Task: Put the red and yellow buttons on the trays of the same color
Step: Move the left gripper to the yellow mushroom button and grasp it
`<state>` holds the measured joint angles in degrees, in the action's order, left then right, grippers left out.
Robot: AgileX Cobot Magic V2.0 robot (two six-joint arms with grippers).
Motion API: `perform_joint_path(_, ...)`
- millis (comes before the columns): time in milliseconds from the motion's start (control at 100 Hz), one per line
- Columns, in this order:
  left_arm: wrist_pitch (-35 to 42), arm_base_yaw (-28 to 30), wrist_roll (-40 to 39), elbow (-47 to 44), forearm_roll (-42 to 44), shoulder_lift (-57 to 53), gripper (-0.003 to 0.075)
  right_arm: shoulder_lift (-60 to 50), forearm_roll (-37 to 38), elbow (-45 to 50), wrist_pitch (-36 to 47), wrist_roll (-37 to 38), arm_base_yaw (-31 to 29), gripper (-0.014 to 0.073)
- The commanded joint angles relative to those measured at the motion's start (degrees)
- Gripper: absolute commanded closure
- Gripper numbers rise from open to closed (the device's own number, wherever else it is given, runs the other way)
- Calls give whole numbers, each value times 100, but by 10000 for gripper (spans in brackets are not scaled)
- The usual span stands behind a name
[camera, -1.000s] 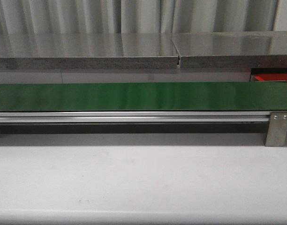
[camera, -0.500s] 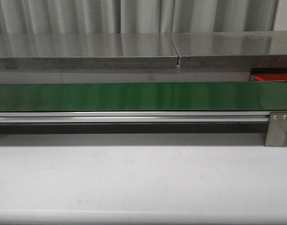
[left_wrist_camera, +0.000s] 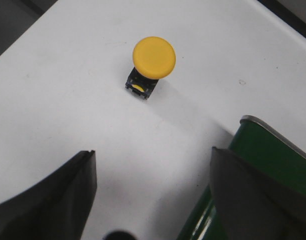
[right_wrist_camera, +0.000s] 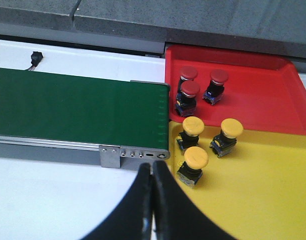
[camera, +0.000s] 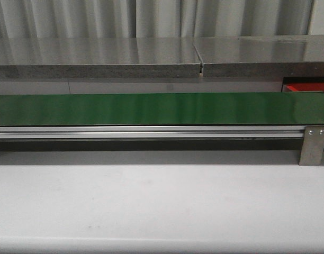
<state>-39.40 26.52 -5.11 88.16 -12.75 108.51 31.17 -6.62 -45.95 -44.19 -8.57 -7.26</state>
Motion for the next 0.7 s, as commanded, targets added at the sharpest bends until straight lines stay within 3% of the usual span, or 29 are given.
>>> perform_joint_path(0,549,0,6,201,-39,-154,240,16,-16,-129,384,-72,-16,668)
perform_joint_path(160,901,0,6,256,-96,83,240,16,-16,-129,384,-72,-16,668)
perform_joint_path(690,826,-187,6,1408,-79,1055,240,16,-16,-129,395,-72,-16,668)
